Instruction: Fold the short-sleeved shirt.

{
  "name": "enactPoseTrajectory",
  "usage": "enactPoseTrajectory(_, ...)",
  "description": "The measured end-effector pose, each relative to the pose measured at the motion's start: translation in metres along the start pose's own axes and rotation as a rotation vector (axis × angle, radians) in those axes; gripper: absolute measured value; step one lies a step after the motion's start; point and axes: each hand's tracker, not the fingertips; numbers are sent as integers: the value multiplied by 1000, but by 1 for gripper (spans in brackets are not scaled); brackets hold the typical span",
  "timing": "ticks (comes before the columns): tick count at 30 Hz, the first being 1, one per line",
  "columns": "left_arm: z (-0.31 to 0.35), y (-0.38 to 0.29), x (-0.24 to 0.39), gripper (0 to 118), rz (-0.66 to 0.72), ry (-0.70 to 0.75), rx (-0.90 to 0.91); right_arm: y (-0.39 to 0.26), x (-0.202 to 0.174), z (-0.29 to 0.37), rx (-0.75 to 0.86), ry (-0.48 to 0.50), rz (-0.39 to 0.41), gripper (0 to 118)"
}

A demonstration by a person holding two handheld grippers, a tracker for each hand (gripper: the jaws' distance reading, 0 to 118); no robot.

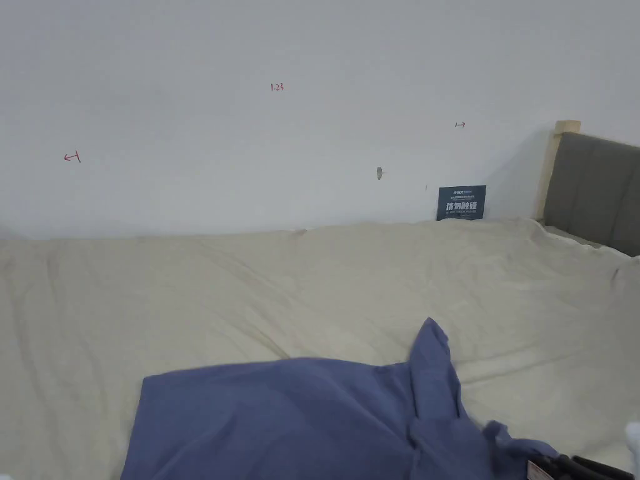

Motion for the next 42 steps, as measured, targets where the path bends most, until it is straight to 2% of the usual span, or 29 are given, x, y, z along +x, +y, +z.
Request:
enactPoseTrajectory(4,8,-4,2,11,-33,14,-78,-4,-9,14,-100,-1,81,3)
enactPoseTrajectory(7,-17,-13,-10,11,-64,91,-212,-15,-6,-13,-224,-37,137,3)
enactPoseTrajectory(11,-57,-30,-13,11,-11,139,-267,-38,14,-68,-340,-119,124,4)
enactPoseTrajectory(12,-64,-35,-19,11,-2,164,-273,-40,17,-75,-352,-136,119,8)
enactPoseTrajectory(13,-67,-39,-21,15,11,184,-269,-42,22,-79,-350,-122,87,24)
enactPoseTrajectory(14,-66,-41,-24,30,23,200,-260,-43,26,-80,-356,-109,49,54)
enactPoseTrajectory(15,-63,-42,-26,69,51,170,-247,-43,32,-77,-366,-112,-3,89)
enactPoseTrajectory(16,-60,-43,-29,102,77,156,-241,-44,34,-73,-360,-107,-39,95)
enactPoseTrajectory(17,-56,-44,-29,118,93,148,-236,-42,37,-66,-328,-79,-68,95)
enactPoseTrajectory(20,-43,-30,-21,116,80,145,-205,-30,38,-33,-211,-107,-90,95)
enactPoseTrajectory(23,-30,-9,-2,116,20,173,-159,-12,29,2,-101,-73,-88,95)
enactPoseTrajectory(24,-19,-16,-7,114,-18,174,-129,-7,26,13,-63,-56,-90,88)
enactPoseTrajectory(25,-10,-11,-4,105,-43,178,-110,-3,22,25,-27,-26,-98,62)
enactPoseTrajectory(26,-3,-7,4,82,-36,100,-84,2,16,34,-46,-31,-115,0)
enactPoseTrajectory(27,6,-8,11,22,-33,53,-45,2,8,40,9,-5,-87,0)
enactPoseTrajectory(28,13,-10,16,0,-36,41,-15,4,4,43,47,0,-95,0)
enactPoseTrajectory(30,17,-4,20,0,-44,153,76,17,-2,56,90,45,-67,0)
enactPoseTrajectory(31,19,-3,22,0,-36,104,35,11,-6,45,86,76,-37,0)
enactPoseTrajectory(34,17,-3,24,0,-47,96,37,29,-15,25,62,28,7,0)
enactPoseTrajectory(37,13,-12,15,0,-35,92,17,67,-19,-16,11,49,39,0)
enactPoseTrajectory(39,13,-13,13,0,-29,85,16,99,-19,-57,-75,36,83,0)
enactPoseTrajectory(42,7,-15,6,0,-33,86,18,137,-17,-133,-258,39,52,0)
